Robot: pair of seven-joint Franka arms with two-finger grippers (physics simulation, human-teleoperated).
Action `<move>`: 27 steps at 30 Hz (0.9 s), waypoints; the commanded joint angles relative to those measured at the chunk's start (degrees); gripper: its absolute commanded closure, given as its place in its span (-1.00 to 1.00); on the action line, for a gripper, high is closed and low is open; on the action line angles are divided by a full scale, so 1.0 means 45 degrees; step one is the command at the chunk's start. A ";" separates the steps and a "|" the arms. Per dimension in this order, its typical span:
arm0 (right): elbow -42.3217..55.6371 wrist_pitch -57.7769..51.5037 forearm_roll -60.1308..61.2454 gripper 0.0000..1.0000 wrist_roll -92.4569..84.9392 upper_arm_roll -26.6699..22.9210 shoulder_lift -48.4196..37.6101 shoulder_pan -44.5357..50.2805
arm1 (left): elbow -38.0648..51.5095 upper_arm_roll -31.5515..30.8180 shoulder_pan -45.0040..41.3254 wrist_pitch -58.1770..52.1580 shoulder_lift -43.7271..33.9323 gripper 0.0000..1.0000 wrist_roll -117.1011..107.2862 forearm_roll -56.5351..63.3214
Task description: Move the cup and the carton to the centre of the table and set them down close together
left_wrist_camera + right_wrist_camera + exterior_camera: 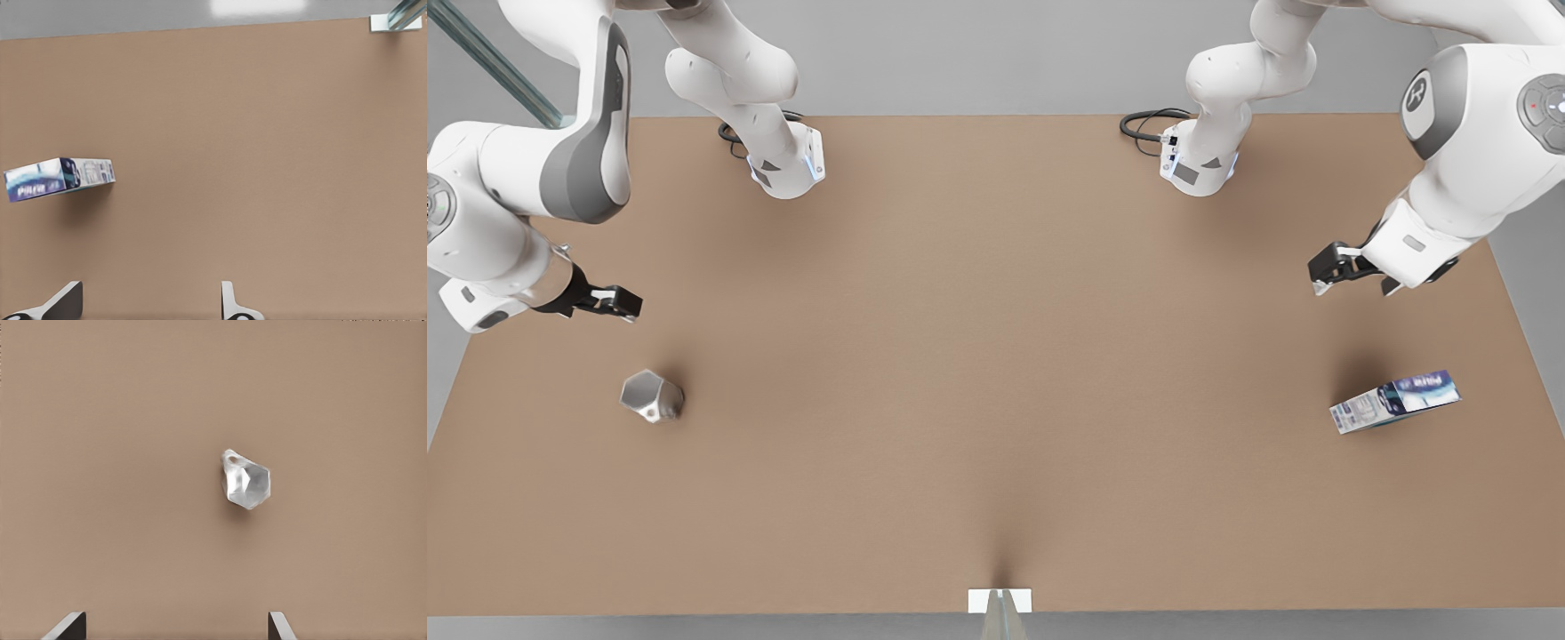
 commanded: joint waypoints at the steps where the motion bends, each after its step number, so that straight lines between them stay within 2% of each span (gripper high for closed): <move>1: -0.0003 0.0000 0.0000 -1.00 0.0000 -0.0001 0.0022 -0.0022 | 0.0000 -0.0002 0.0032 0.0000 0.0019 -1.00 0.0017 0.0025; 6: -0.0062 0.0117 0.0156 -1.00 0.0000 0.0038 0.2014 -0.0159 | 0.0000 -0.0002 0.0110 0.0000 0.0448 -1.00 0.0153 0.0025; 9: -0.1077 0.1230 0.0215 -1.00 0.0019 0.0058 0.2464 -0.0374 | 0.0000 -0.0002 0.0130 0.0000 0.0546 -1.00 0.0173 0.0025; 13: -0.1234 0.2051 0.0254 -1.00 0.0020 0.0077 0.3283 -0.0433 | -0.0019 -0.0002 0.0130 0.0000 0.0566 -1.00 0.0154 0.0025; 16: -0.1878 0.3691 0.1309 -1.00 0.0097 0.0077 0.4143 -0.1526 | 0.0000 -0.0002 0.0110 -0.0020 0.0585 -1.00 0.0154 0.0025; 18: -0.2074 0.3983 0.1387 -1.00 0.0977 0.0116 0.4378 -0.1526 | 0.0000 -0.0002 0.0110 -0.0020 0.0585 -1.00 0.0154 0.0025; 24: -0.1957 0.4375 0.0333 -1.00 0.0664 0.0136 0.4847 -0.3557 | -0.0019 -0.0002 0.0091 -0.0195 0.0585 -1.00 0.0036 0.0025; 27: -0.1937 0.4472 0.0215 -1.00 0.0352 0.0136 0.5022 -0.3597 | 0.0000 -0.0002 0.0071 -0.0195 0.0585 -1.00 0.0017 0.0025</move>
